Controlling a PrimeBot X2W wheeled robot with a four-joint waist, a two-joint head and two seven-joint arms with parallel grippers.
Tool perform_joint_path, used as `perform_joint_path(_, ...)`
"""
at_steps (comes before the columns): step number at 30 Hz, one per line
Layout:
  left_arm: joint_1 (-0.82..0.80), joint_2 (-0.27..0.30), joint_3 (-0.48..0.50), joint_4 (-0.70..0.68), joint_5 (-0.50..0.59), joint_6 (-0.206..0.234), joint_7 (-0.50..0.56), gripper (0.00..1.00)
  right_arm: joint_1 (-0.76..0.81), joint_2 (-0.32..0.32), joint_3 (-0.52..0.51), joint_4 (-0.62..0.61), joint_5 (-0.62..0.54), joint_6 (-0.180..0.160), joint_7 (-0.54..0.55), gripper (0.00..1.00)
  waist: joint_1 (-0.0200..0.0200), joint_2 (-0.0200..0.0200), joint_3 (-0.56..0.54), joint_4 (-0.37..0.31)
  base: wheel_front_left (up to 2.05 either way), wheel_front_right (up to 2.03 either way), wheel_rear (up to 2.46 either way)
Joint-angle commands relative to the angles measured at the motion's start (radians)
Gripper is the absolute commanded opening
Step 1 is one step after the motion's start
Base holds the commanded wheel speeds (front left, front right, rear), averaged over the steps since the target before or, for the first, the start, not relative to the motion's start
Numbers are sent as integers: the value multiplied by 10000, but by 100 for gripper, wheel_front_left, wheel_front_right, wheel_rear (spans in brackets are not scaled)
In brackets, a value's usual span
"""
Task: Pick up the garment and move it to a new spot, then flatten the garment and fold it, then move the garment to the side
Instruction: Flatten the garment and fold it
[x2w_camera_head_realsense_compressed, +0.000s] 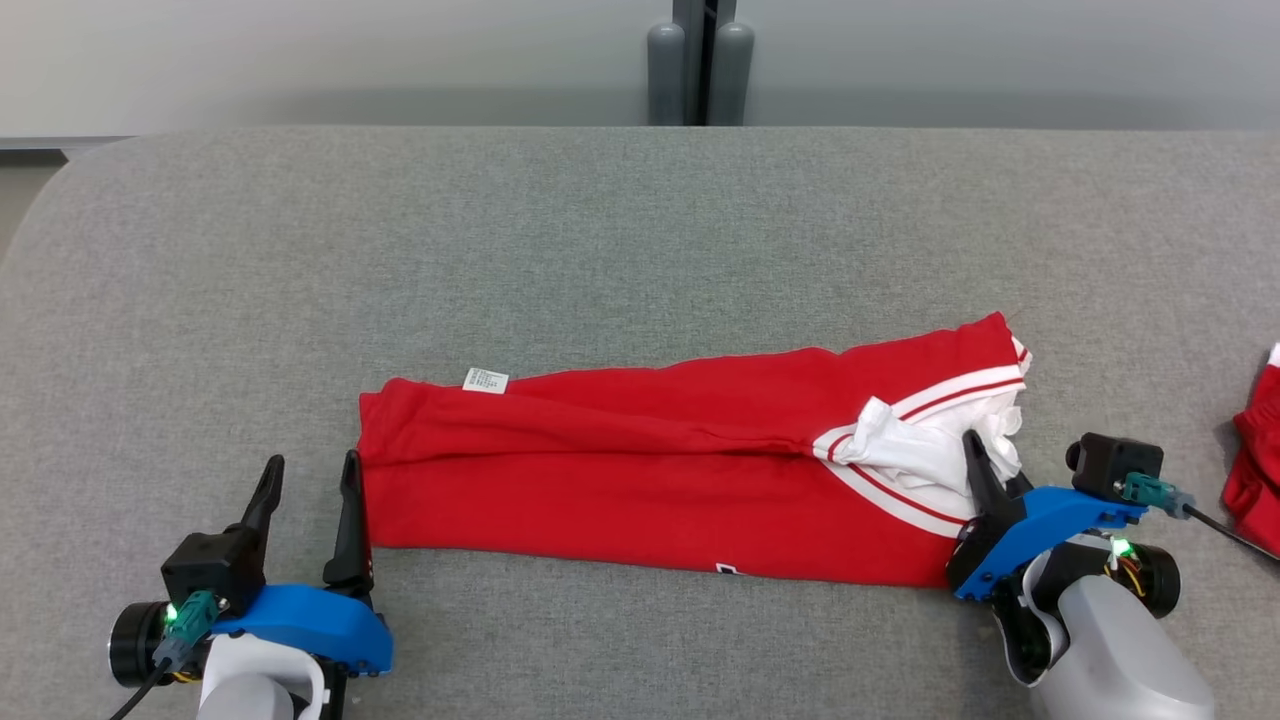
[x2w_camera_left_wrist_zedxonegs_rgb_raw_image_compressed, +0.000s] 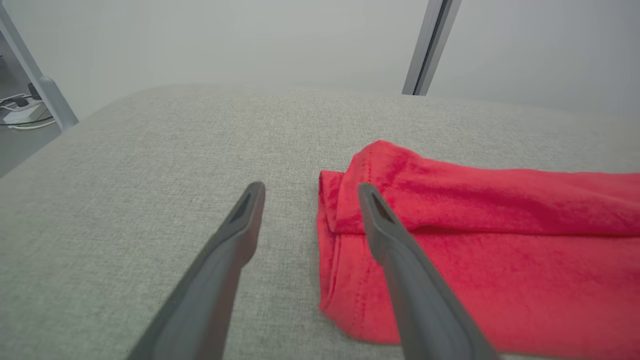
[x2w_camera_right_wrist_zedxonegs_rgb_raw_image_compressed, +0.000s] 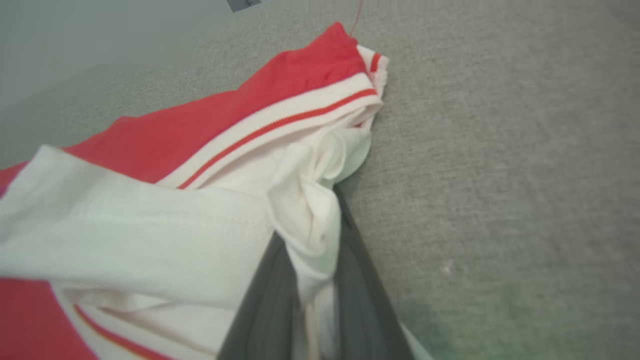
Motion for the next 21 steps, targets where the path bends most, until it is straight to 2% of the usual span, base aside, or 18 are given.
perform_joint_path(1, -182, -81, 72, -44, 92, -59, -25, 100, 284, 253, 45, 486, 3, 25, -49, 0, 1, 1, 12, -63, 0, 0, 0)
perform_joint_path(6, -98, -234, 254, 10, 277, -152, -25, 100, 71, -102, -1133, 220, -777, -6, -777, 0, 1, 1, -106, -260, 0, 0, 0)
perform_joint_path(10, 47, -411, 346, -15, 372, -249, -25, 100, -54, -70, -2005, -1168, -1595, 15, -915, 0, 1, 1, -250, -471, 0, 0, 0)
perform_joint_path(12, 77, -489, 332, -22, 433, -294, -25, 100, -143, -4, -1944, -1835, -1796, 15, -917, 0, 1, 1, -266, -526, 0, 0, 0)
perform_joint_path(14, 73, -551, 270, -30, 486, -336, -25, 100, -186, 80, -1559, -2462, -1842, 15, -918, 0, 1, 1, -281, -544, 0, 0, 0)
perform_joint_path(15, 61, -594, 207, 6, 533, -352, -25, 100, -148, 139, -948, -3004, -1581, 15, -766, 0, 1, 1, -305, -518, 0, 0, 0)
perform_joint_path(21, 47, -774, -68, 167, 614, -402, -25, 100, 407, 124, 1890, -4334, 361, 17, -20, 0, 1, 1, -485, -7, 0, 0, 0)
